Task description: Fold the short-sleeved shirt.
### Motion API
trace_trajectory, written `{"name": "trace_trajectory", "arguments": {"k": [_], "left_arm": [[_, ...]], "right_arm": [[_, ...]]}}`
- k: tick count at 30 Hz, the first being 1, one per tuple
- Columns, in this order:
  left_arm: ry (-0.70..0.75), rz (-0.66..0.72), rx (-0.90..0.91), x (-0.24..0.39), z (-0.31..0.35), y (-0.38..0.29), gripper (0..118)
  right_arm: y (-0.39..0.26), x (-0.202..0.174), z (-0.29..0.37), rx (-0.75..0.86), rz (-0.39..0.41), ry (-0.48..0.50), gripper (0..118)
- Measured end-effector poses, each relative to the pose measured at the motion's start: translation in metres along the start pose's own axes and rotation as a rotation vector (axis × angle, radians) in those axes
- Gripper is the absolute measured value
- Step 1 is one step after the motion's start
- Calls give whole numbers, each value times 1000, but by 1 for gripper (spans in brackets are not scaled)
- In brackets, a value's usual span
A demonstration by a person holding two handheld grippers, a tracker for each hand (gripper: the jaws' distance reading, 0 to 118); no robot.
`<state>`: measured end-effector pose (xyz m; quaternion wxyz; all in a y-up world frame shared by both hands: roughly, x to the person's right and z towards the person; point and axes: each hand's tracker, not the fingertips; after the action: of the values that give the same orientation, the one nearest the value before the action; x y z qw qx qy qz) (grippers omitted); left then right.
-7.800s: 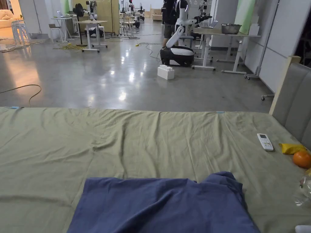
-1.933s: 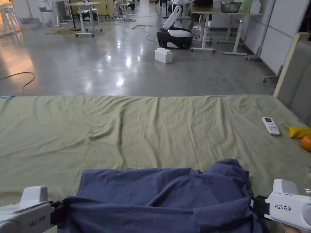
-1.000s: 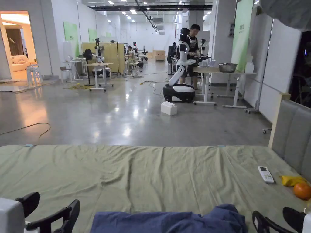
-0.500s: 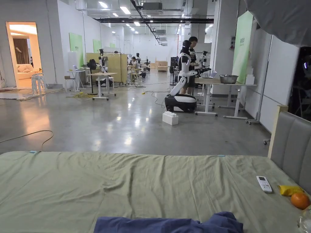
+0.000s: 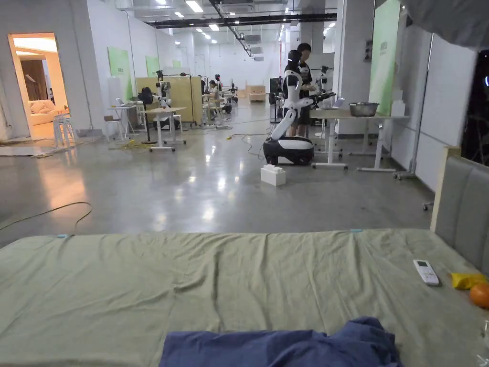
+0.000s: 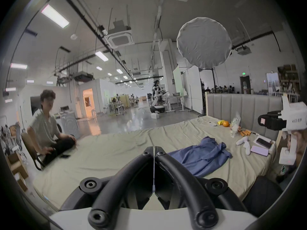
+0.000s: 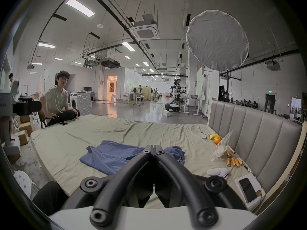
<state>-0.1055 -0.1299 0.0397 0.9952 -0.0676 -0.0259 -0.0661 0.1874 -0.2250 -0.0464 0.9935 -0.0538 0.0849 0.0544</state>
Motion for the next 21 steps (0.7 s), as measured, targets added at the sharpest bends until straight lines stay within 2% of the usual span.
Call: {"name": "trace_trajectory", "arguments": {"k": [3,4,5,7,8,9,11,12,16,18,19,21], "left_arm": [[8,46,-97,-16,-44,-7,1],[22,52,-152,-22,-70,-16,3],[22,63,-190,-30,-91,-24,10],[-8,122,-303,-47,-145,-36,38],[-28,173,-354,-60,-169,-42,57],[-48,225,-415,-75,-199,-52,71],[-104,367,-503,-95,-238,-60,70],[-86,390,-536,-99,-261,-72,70],[-11,346,-618,-81,-321,-114,70],[-29,314,-669,-77,-339,-131,70],[-40,308,-675,-70,-343,-132,65],[0,279,-728,-59,-361,-146,45]], "right_arm": [[-7,3,-2,-14,-34,1,0],[-11,5,-4,-17,-45,4,0],[-16,6,-6,-25,-53,4,0],[-28,9,-11,-83,-86,4,0],[-31,11,-12,-84,-79,0,0],[-36,12,-13,-98,-84,-12,0],[-43,16,-13,-121,-104,-33,0],[-47,19,-13,-134,-112,-43,0],[-68,33,-18,-261,-92,-100,0],[-79,42,-20,-301,-112,-122,0],[-84,46,-20,-324,-131,-116,0],[-89,52,-22,-344,-153,-120,0]]}}
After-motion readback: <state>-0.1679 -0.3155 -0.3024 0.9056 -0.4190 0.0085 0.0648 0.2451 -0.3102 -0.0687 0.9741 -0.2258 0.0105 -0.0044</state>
